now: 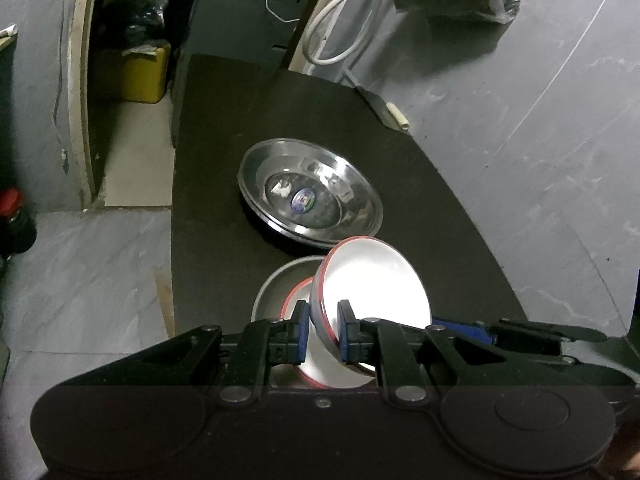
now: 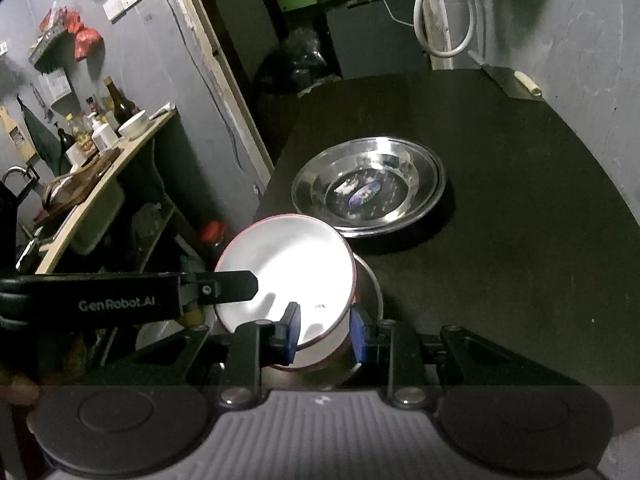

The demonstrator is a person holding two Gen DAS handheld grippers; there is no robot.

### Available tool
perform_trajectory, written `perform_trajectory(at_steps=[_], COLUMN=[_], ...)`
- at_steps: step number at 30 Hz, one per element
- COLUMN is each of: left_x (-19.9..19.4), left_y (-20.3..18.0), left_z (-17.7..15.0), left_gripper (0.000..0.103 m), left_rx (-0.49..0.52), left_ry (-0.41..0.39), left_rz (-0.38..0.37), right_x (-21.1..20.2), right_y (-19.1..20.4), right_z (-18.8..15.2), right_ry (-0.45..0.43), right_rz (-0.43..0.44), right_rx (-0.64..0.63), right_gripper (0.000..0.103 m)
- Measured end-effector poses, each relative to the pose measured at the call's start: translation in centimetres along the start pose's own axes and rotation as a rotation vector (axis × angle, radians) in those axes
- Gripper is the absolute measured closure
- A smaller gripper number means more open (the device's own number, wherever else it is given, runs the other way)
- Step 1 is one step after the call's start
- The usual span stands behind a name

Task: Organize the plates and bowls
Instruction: 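Lower the held white bowl into the other red-rimmed white bowl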

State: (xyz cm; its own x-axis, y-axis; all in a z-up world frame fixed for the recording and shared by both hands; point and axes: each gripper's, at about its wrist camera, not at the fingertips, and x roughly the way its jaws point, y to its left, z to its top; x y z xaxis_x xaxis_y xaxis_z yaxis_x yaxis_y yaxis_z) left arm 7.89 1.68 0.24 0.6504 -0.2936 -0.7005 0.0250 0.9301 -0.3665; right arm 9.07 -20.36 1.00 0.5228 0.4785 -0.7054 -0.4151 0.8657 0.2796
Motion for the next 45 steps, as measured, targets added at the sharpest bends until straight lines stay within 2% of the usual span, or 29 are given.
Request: perform_trajectory(at_steps=[13, 23, 36, 41, 43, 45], left_x=[1.3, 1.9, 1.8, 1.5, 1.2, 0.6], left_y=[-0.4, -0.6, -0.4, -0.6, -0.6, -0.6], left_z=[-0.4, -0.5, -0.7, -0.6, -0.6, -0.6], left_gripper=[0.088, 0.088, 0.087, 0.082, 0.071, 0.065], left_rx=[-0.011, -0.004, -0.01, -0.014, -0.023, -0.025], left_ry=[0.029, 0.061, 0.064, 0.053, 0.037, 0.021], left_rz=[0.046, 0.111, 0.12, 0.11, 0.094, 0.093], right_x=[0.8, 1.2, 1.4, 1.2, 1.0, 0.6], right_y=[-0.2, 0.1, -0.1, -0.1, -0.1, -0.1], right_z=[-0.1, 0.2, 0.3, 0.4, 0.4, 0.4], right_ry=[0.067, 0.087, 0.093, 0.083, 0.072, 0.055], right_rz=[0.002, 0.01, 0.017, 0.015, 0.011, 0.004], right_rx=[-0.027, -0.058, -0.054, -0.053, -0.049, -0.044], right_gripper=[0.073, 0.073, 0.073, 0.07, 0.067, 0.066])
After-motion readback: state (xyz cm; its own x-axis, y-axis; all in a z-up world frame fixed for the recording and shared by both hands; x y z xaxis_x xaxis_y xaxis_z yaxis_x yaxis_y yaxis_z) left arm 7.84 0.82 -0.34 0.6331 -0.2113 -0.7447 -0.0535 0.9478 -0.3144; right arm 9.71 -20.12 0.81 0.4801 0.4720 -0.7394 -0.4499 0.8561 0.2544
